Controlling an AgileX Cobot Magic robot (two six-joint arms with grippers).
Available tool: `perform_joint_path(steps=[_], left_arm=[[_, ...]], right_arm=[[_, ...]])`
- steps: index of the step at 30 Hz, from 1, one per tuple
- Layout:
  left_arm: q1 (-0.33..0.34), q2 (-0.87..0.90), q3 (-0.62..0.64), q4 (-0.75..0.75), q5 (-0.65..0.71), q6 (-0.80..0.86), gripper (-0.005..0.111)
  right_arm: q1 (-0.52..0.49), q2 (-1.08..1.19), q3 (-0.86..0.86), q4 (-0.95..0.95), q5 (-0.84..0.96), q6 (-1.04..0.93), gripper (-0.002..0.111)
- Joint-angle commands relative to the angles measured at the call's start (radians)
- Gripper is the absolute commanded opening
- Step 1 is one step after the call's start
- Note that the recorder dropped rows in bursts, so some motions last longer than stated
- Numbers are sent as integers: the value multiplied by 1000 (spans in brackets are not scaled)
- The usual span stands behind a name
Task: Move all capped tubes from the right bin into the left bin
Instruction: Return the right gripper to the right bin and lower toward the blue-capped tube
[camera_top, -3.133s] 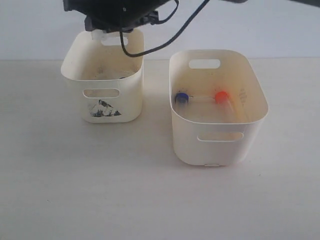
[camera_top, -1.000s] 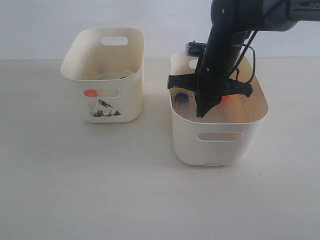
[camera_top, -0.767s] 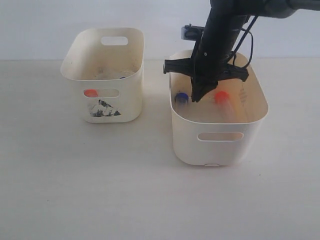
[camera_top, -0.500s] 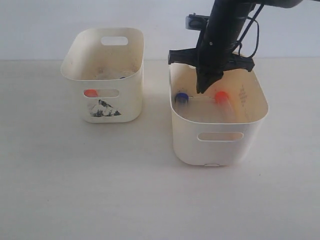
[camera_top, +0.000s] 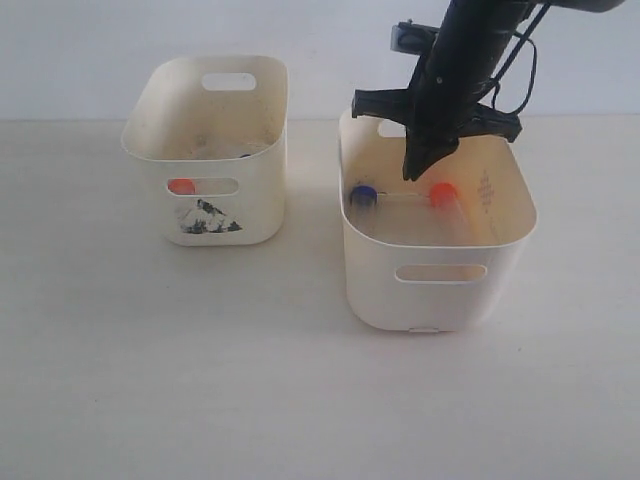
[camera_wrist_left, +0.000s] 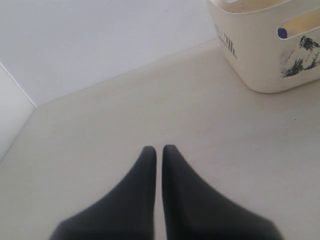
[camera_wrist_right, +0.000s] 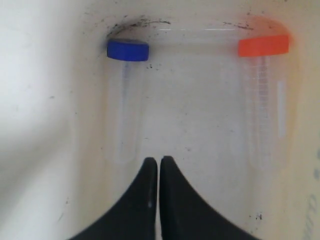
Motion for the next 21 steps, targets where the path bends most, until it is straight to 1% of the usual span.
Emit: perform_joint_path(steps=[1, 21], left_arm=[[-5, 0, -4, -3, -5, -10, 4], [-5, 0, -4, -3, -5, -10, 4]], right_arm=[[0, 46, -2, 19, 25, -24, 1], [0, 122, -2, 55, 1, -46, 1]])
